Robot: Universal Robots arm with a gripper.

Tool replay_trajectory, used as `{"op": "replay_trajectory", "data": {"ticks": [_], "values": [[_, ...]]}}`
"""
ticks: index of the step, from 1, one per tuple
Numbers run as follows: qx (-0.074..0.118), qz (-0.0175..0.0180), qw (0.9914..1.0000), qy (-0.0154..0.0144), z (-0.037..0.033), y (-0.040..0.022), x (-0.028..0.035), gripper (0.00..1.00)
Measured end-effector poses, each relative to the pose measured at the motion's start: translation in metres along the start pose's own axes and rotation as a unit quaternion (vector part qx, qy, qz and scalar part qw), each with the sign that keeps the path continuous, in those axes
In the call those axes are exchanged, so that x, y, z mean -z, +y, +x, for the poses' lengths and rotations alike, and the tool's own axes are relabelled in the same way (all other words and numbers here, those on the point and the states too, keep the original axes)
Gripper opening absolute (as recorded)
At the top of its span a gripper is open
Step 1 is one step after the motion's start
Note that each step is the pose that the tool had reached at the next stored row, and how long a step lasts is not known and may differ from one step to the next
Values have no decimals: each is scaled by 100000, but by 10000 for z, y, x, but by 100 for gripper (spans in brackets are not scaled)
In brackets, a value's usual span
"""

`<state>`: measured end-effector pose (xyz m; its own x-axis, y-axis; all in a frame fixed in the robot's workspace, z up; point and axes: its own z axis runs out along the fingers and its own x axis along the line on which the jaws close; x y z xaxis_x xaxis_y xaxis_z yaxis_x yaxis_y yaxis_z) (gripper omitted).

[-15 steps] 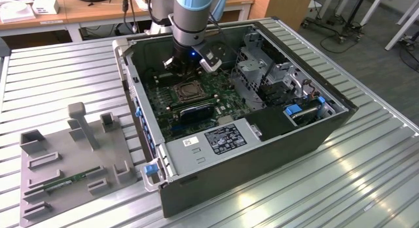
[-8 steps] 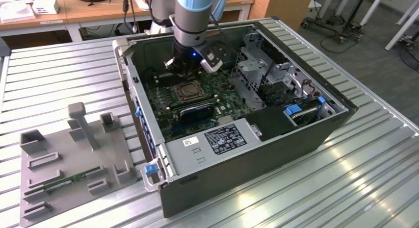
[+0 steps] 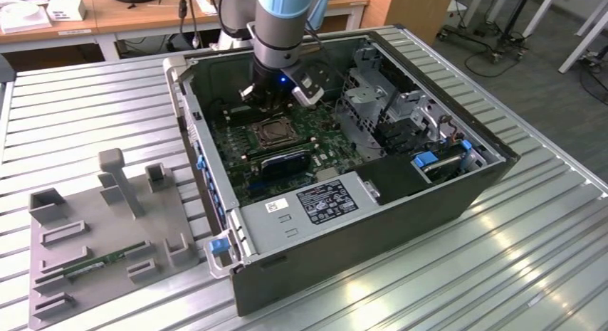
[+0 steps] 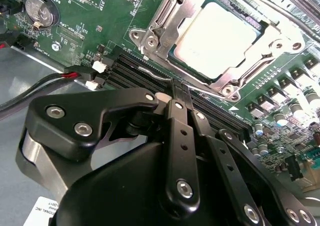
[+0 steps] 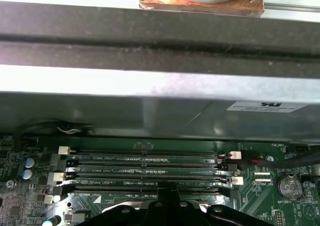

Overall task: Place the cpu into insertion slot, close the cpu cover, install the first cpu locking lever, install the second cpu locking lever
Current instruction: 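Install the first cpu locking lever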

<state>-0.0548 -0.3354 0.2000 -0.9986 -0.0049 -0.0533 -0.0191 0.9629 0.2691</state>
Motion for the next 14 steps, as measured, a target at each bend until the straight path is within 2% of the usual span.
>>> {"op": "replay_trajectory", "data": {"ticks": [14], "values": [[8,-8,100000,-2,-11,21,-17,11]]}}
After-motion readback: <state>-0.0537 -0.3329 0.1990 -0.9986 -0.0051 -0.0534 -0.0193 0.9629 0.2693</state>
